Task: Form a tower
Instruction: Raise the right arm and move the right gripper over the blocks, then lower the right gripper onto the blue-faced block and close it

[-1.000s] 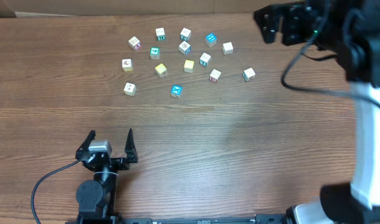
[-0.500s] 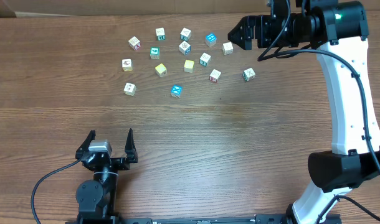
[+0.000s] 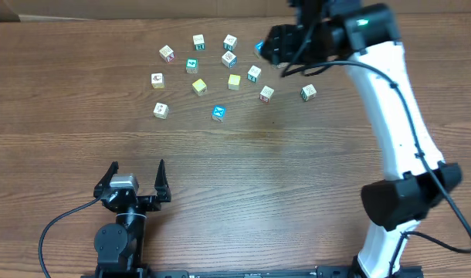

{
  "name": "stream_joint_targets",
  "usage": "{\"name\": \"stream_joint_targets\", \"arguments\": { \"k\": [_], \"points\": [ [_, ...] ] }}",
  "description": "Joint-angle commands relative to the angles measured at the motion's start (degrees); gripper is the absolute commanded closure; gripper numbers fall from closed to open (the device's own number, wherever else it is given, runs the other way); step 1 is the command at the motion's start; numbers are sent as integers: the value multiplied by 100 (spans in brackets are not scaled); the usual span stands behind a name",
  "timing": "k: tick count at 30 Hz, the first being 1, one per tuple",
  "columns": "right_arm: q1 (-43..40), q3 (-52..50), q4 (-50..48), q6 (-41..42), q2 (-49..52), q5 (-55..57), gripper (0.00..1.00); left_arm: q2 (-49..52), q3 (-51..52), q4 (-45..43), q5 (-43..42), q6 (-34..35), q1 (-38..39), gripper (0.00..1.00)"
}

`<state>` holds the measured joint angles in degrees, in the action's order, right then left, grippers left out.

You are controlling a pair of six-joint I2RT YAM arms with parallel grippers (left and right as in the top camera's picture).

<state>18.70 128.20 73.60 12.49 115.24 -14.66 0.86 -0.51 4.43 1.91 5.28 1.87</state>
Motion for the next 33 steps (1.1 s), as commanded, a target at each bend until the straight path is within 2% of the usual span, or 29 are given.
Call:
{"name": "stream_joint_targets", "arguments": {
  "k": [1,6,17,25,29,33],
  "points": [
    [376,42,-96,608,271,745,30,-55,24,-17,-7,-164,20,0],
    [872,42,-216,903,704,1145,30,-55,24,-15,-7,-164,20,0],
    [1504,42,-201,1864,1626,1169,30,-55,24,-17,-9,-164,20,0],
    [1744,42,-516,2090,2050,1309,30,-55,24,-15,-9,-164,20,0],
    [1808,37,-522,2581,2153,1886,30,-55,24,-15,-7,-164,20,0],
    [1832,37,-608,2717,2188,1976,27,-55,24,-15,-7,-164,20,0]
  ]
}}
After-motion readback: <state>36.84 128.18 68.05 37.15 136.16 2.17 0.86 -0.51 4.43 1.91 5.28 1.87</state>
